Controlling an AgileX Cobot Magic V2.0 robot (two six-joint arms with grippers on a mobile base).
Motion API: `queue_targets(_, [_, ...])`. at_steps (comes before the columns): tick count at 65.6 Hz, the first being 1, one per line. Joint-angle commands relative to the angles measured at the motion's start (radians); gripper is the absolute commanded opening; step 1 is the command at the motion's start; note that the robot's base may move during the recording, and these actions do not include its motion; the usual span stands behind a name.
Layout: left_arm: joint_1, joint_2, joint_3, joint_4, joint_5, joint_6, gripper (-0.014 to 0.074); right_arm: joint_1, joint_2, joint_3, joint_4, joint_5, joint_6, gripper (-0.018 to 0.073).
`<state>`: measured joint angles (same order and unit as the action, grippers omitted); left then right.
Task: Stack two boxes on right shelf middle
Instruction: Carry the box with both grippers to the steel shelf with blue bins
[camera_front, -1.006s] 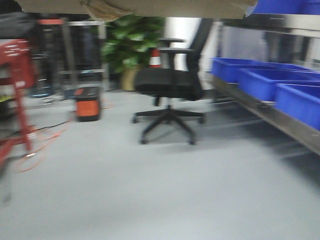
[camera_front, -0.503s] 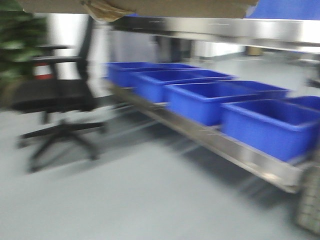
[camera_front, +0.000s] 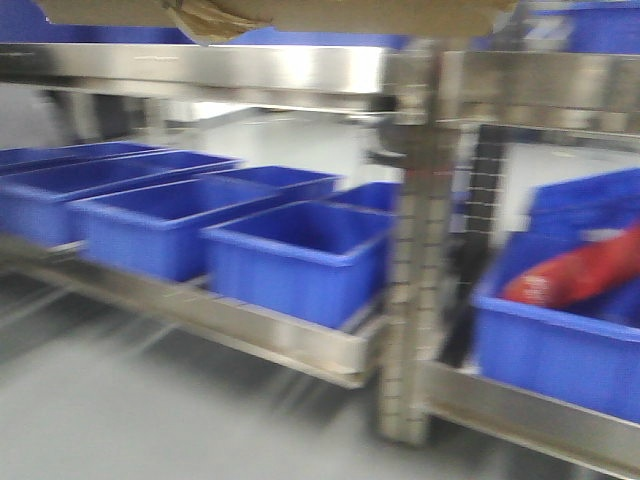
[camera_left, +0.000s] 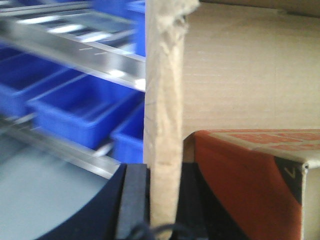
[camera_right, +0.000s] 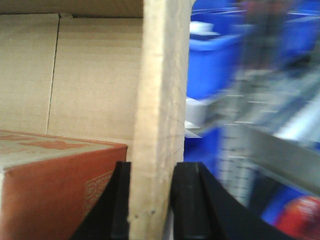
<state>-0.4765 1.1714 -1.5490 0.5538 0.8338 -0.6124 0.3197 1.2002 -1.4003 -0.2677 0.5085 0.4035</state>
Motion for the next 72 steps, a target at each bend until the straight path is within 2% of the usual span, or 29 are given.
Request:
queue_targets(1, [0.005,-0.019,-0.015,0.062,0.014,0.001,-0.0111,-0.017,-0.019,-0.006,-0.063,-0.024,0.007,-0.0169])
queue_targets(72, [0.005,-0.019,-0.015,0.062,0.014,0.001,-0.0111,-0.017,-0.019,-0.006,-0.063,-0.024,0.007,-0.0169])
